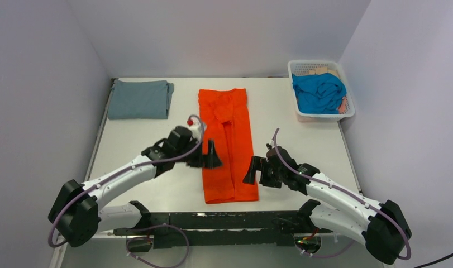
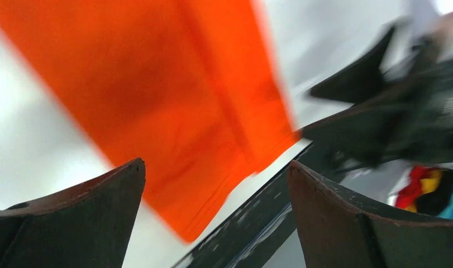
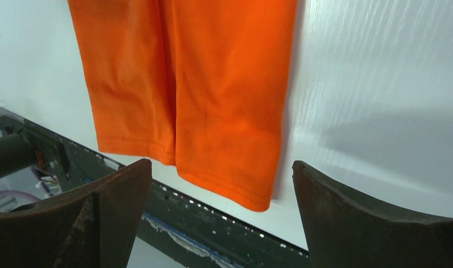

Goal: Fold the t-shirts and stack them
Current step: Grab the bottom of the folded rectangular tshirt with both arms

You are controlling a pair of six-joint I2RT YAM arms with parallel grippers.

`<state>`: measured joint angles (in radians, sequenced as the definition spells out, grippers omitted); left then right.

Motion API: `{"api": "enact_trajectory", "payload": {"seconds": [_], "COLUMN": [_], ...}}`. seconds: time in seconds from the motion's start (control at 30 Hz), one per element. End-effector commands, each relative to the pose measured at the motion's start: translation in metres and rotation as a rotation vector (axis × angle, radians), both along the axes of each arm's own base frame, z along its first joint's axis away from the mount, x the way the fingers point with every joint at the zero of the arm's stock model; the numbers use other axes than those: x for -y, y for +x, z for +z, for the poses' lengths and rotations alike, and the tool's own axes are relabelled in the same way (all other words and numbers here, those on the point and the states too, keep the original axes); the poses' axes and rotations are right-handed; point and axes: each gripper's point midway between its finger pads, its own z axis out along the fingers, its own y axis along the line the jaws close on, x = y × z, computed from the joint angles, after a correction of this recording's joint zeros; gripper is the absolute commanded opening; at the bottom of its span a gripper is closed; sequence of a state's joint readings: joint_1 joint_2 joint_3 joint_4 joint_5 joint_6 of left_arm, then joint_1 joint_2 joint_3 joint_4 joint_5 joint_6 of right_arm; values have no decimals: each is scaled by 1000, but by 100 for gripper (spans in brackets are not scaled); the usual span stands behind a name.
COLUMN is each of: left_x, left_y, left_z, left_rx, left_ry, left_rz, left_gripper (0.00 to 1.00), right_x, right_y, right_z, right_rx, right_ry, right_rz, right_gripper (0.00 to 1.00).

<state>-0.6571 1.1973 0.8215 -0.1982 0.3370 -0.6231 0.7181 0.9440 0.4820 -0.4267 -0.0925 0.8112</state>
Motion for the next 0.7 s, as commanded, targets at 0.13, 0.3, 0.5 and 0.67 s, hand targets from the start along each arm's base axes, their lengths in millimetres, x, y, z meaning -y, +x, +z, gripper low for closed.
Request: {"api": "enact_trajectory", "payload": {"seconds": [0.13, 0.3, 0.5, 0.67], "left_x": [-42, -39, -25, -19], "left_y": [-84, -110, -131, -135], "left_z": [-91, -115, -141, -152], "left_rx": [-259, -332, -465, -511], "left_ry": [196, 199, 252, 274], "left_rz": [76, 16, -90, -127], "left_gripper": [95, 81, 61, 48], "right_x": [5, -4, -7, -6], "right_y": [-25, -36, -42, -46], "right_z": [-8, -20, -30, -38], "right_rx": [-92, -169, -225, -254], "right_ry": [46, 101, 115, 111], "right_rz": [-11, -9, -11, -26], "right_gripper": [96, 83, 64, 57]}}
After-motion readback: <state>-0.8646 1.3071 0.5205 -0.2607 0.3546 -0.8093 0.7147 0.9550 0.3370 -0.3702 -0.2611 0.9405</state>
